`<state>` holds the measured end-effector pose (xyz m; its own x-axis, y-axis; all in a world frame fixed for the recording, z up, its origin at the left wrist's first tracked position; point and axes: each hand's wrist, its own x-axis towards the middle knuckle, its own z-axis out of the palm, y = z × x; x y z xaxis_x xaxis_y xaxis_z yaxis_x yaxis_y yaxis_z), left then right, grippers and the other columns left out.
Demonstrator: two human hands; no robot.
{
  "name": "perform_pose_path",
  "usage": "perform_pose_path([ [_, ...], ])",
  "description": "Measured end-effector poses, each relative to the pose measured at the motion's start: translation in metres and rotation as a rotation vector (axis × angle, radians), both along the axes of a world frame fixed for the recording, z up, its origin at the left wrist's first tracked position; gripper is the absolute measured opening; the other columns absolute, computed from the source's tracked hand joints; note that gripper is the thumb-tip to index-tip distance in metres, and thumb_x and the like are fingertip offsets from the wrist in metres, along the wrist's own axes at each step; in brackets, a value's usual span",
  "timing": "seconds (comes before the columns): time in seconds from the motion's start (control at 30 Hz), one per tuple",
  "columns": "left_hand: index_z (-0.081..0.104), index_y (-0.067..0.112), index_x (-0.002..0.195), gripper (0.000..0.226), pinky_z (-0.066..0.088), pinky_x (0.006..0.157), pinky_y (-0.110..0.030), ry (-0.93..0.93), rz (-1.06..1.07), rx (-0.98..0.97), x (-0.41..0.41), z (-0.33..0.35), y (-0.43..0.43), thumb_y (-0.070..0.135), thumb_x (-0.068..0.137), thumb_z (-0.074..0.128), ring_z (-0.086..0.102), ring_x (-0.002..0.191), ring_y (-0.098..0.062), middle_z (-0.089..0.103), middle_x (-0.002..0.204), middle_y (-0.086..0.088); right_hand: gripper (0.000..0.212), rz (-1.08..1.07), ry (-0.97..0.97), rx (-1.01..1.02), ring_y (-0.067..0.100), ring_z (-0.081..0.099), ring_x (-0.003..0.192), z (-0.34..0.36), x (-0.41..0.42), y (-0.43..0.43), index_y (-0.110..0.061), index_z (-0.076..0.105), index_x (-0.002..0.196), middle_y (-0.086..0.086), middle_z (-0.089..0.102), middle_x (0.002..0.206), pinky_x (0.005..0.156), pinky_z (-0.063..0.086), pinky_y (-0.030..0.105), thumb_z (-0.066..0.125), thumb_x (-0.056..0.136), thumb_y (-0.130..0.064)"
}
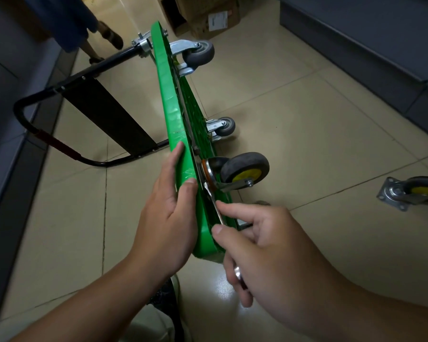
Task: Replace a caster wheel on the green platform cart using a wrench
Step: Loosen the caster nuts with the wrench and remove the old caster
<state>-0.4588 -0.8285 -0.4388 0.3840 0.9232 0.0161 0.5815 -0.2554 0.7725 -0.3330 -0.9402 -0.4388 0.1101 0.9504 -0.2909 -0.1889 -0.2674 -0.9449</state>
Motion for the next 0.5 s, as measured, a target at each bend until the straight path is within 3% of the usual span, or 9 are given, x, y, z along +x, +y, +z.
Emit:
perform_pose_path([
  [0.13,0.025,0.066,0.15,0.068,0.051,0.102,-0.05,-0.005,-0.005,-0.008,0.0,0.001,-0.001,0.069,0.083,0.034,0.06,0.123,-0.017,0.058,0.144,0.007,0.058,0.02,-0.089,0.101,0.003,0.056,0.044,-0.021,-0.005,-0.009,-0.048,0.039,0.15,0.001,0.066,0.057,0.056,0.047,0.023,0.053,0.094,-0.043],
  [0.23,0.026,0.066,0.15,0.07,0.049,0.107,-0.052,-0.02,-0.01,-0.016,0.001,0.003,-0.001,0.069,0.082,0.039,0.058,0.129,-0.014,0.056,0.148,0.01,0.057,0.065,-0.132,0.162,0.004,0.055,0.052,-0.047,0.004,-0.015,-0.065,0.035,0.144,-0.001,0.066,0.063,0.058,0.049,0.026,0.053,0.094,-0.044],
  [0.4,0.025,0.066,0.151,0.071,0.05,0.107,-0.051,-0.025,-0.019,-0.026,0.002,0.002,-0.001,0.068,0.082,0.038,0.058,0.129,-0.012,0.053,0.15,0.013,0.063,0.127,-0.365,0.271,0.019,0.06,0.065,-0.081,0.025,-0.009,-0.062,0.029,0.15,-0.003,0.065,0.075,0.068,0.056,0.04,0.054,0.1,-0.032],
  [0.43,0.025,0.066,0.151,0.071,0.05,0.106,-0.051,-0.025,-0.018,-0.027,0.002,0.002,-0.001,0.068,0.081,0.038,0.057,0.129,-0.011,0.052,0.15,0.014,0.066,0.127,-0.398,0.298,0.015,0.06,0.065,-0.087,0.028,-0.004,-0.058,0.028,0.152,-0.006,0.063,0.075,0.067,0.055,0.038,0.056,0.101,-0.026],
  [0.5,0.025,0.066,0.151,0.071,0.052,0.104,-0.051,-0.028,-0.019,-0.028,0.002,0.002,-0.001,0.069,0.081,0.038,0.057,0.129,-0.012,0.05,0.152,0.016,0.073,0.133,-0.442,0.349,-0.001,0.061,0.071,-0.098,0.032,0.007,-0.044,0.031,0.157,-0.025,0.062,0.08,0.067,0.048,0.012,0.061,0.1,-0.01],
])
